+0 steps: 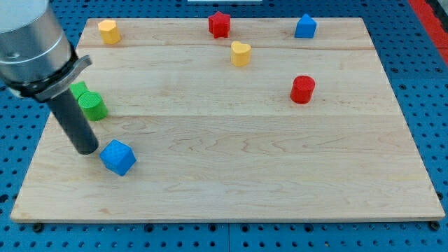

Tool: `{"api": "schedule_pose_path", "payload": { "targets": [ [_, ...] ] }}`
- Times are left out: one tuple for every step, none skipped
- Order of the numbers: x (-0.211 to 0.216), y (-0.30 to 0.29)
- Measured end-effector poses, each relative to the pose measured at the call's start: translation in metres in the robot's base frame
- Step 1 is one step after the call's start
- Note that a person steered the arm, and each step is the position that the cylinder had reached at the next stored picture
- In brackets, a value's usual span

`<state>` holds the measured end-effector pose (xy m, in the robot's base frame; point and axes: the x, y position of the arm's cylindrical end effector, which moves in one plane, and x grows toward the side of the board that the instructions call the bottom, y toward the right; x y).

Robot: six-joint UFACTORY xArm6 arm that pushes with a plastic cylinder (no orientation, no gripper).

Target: Slide the blue cube a bit right

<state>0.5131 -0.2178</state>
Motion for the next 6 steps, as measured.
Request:
{"api": "schedule_pose_path", "payload": {
  "targets": [
    [0.005, -0.031],
    [0.010, -0.054],
    [0.001, -0.006],
    [-0.015, 0.054],
    [-0.067, 0.123],
    [-0.127, 0.208]
  ]
}}
